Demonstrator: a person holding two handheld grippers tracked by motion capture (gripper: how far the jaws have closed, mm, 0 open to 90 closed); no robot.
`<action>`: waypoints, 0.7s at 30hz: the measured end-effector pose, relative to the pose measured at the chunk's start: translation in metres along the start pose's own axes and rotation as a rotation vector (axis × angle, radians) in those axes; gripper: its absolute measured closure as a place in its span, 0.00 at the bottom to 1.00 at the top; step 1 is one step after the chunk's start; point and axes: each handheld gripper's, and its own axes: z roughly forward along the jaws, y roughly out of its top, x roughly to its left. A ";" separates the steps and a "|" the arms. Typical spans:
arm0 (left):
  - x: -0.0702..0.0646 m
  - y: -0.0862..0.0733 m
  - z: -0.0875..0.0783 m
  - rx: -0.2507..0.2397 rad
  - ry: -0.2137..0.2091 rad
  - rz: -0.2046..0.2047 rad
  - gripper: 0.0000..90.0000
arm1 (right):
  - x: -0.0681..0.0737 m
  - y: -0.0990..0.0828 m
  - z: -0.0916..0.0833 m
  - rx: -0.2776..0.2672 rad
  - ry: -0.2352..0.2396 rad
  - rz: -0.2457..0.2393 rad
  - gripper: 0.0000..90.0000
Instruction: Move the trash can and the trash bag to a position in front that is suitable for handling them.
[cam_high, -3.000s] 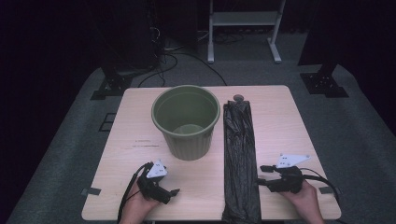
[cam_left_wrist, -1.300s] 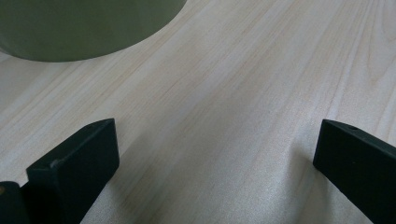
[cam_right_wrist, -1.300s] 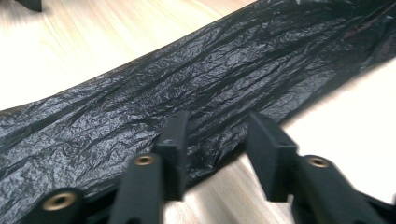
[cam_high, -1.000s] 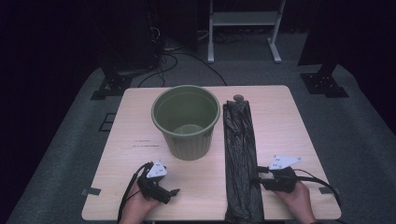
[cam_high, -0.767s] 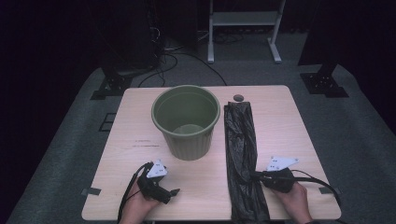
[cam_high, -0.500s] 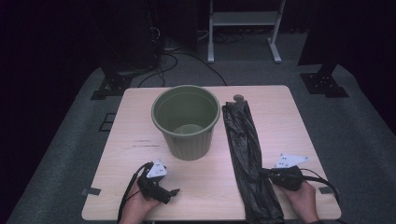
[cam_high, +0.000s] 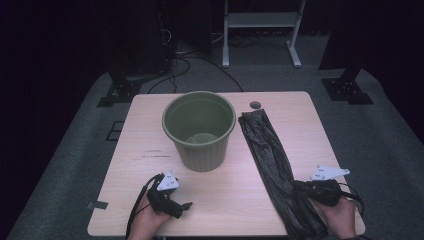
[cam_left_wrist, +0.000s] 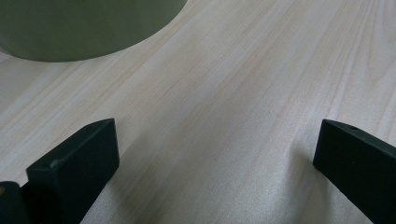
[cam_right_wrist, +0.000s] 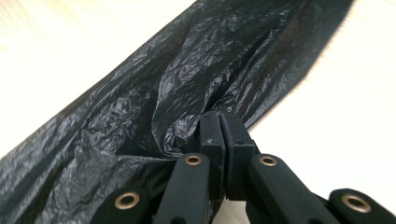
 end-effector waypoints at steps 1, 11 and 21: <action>0.000 0.000 0.000 0.000 0.000 0.000 0.00 | -0.001 -0.001 -0.002 -0.001 -0.001 0.007 0.98; 0.000 0.000 0.000 -0.001 0.000 0.000 0.00 | -0.011 -0.018 -0.019 0.010 -0.035 0.045 0.96; 0.000 0.000 0.000 0.001 0.000 0.000 0.00 | -0.011 -0.017 -0.028 -0.018 -0.083 0.056 0.71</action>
